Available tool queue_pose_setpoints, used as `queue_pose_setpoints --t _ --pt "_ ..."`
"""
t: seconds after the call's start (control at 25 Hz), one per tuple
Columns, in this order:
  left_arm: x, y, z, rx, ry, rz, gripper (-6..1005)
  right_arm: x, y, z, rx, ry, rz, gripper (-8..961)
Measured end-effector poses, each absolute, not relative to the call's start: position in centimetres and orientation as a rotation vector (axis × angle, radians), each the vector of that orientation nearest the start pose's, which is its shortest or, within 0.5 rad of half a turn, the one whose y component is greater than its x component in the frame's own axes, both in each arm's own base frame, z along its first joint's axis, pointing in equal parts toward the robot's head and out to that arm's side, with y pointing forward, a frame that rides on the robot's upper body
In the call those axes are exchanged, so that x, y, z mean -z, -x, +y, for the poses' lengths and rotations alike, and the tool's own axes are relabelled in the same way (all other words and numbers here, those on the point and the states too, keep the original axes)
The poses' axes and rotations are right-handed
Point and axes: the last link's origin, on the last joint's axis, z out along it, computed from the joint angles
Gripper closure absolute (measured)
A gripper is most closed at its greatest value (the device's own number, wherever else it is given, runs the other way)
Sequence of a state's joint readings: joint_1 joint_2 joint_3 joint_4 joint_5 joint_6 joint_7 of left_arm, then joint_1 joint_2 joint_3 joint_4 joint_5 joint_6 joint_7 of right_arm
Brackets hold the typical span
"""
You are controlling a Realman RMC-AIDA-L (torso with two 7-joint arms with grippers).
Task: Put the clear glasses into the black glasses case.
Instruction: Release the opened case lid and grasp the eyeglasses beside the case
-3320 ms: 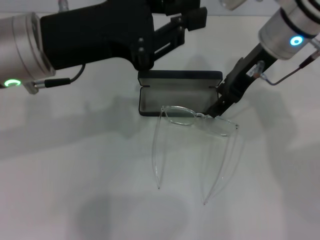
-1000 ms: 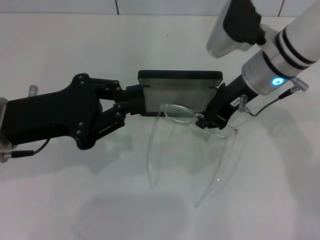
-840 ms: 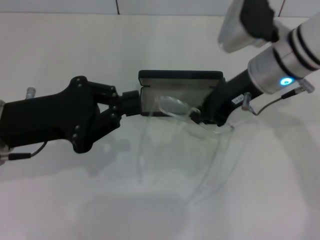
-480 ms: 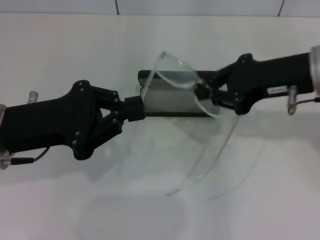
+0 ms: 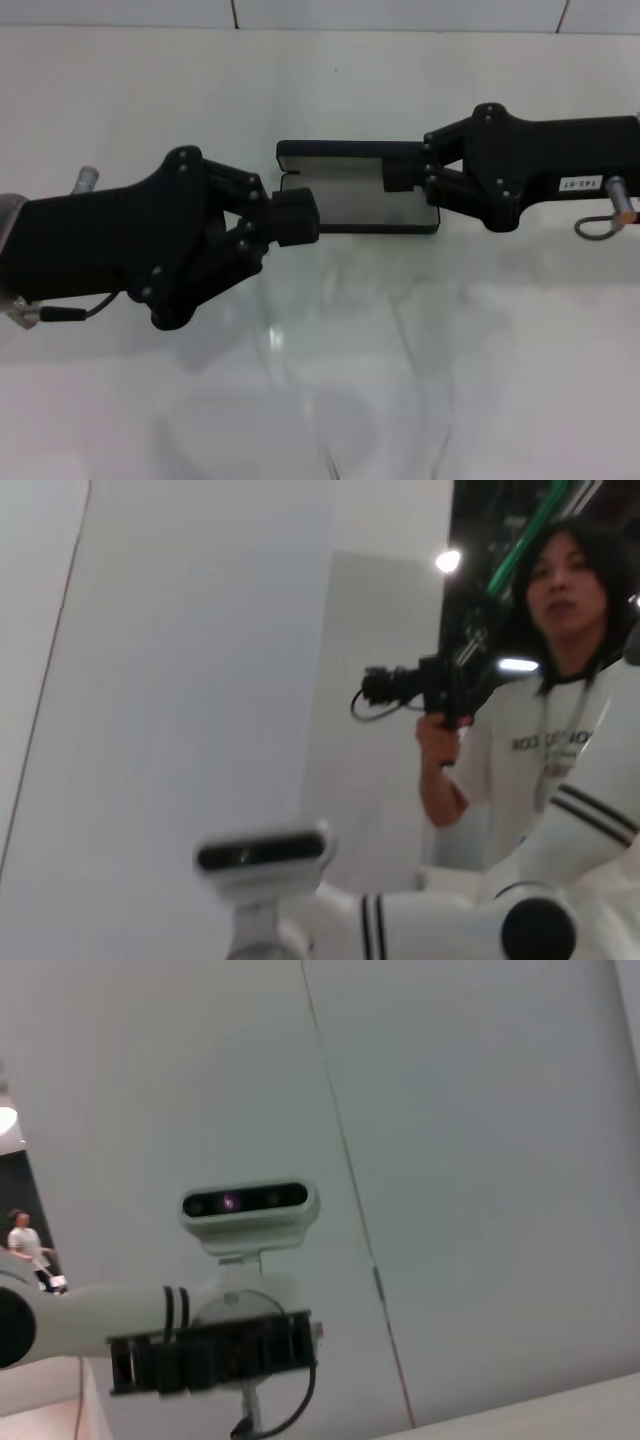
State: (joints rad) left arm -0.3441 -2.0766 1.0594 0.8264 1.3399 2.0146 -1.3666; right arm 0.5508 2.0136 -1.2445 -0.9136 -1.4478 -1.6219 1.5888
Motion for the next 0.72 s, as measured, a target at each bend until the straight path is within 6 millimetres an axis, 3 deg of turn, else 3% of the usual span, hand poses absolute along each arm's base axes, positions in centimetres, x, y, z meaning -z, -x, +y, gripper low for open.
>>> queue_pose_setpoints --t 0.2,0.32,0.48,0.6,0.72 --pt "-3.7 19.0 25.6 1.589 2.803 -0.139 955 -0.2 -14.5 33.1 -1.068 2.993 0.234 882" --pt "-3.6 18.8 25.7 1.596 2.801 -0.129 955 0.0 -14.4 33.3 -1.06 2.987 0.231 954" --pt "-3.6 19.0 25.9 1.584 2.794 -0.138 953 0.1 -14.3 33.6 -1.018 3.001 0.224 931" --pt "-3.8 19.2 26.0 1.583 2.781 -0.135 952 0.4 -14.3 34.0 -0.902 3.04 0.213 913" --pt "-4.9 19.5 26.6 1.599 2.705 -0.129 951 0.6 -14.1 34.6 -0.672 3.11 0.196 896"
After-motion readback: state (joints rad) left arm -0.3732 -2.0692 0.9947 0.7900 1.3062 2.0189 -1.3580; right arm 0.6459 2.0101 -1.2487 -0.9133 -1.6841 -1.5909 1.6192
